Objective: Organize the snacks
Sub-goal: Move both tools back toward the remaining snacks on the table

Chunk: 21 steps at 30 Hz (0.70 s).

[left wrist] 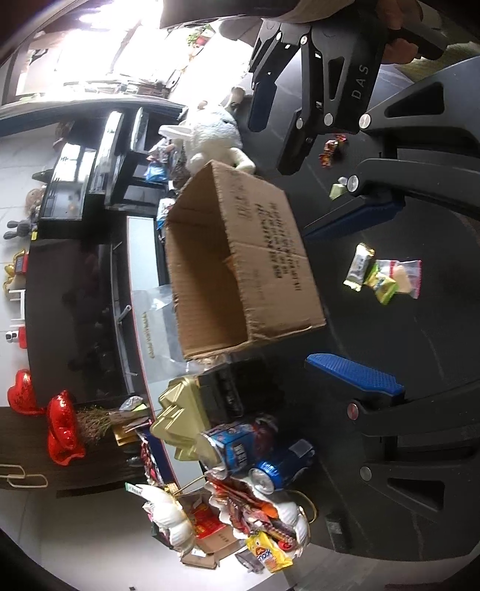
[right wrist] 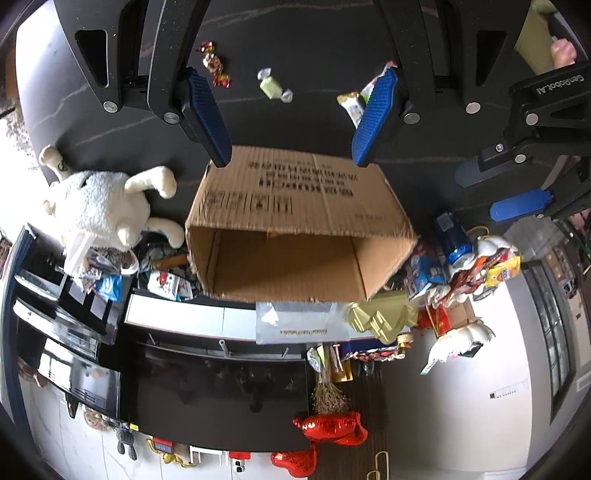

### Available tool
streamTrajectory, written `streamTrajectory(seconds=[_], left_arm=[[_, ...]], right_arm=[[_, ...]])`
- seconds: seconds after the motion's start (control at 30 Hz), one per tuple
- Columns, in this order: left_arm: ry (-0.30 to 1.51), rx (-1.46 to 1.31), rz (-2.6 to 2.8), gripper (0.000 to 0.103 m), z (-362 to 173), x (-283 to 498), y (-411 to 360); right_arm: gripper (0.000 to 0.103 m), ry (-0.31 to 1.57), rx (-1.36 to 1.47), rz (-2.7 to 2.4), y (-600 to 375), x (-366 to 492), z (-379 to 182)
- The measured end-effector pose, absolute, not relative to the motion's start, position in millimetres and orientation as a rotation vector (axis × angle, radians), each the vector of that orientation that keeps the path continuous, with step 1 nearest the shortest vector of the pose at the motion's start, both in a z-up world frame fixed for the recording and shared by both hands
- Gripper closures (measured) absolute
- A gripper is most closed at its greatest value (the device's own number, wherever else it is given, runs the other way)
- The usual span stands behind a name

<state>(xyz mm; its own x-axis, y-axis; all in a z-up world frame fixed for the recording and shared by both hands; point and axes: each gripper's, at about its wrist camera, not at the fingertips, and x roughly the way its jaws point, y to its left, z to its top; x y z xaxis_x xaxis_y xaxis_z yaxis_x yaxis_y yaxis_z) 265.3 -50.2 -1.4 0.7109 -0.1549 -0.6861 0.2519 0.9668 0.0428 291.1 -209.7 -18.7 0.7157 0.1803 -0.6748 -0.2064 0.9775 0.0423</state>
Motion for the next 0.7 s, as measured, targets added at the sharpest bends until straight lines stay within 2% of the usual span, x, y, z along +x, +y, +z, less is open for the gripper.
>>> streamTrajectory(seconds=[0.7], left_arm=[[0.888,0.103,-0.257,0.041,-66.8,256.6,-53.0]], right_arm=[[0.034,0.860,-0.005,0.244,-212.4,279.9,-79.2]])
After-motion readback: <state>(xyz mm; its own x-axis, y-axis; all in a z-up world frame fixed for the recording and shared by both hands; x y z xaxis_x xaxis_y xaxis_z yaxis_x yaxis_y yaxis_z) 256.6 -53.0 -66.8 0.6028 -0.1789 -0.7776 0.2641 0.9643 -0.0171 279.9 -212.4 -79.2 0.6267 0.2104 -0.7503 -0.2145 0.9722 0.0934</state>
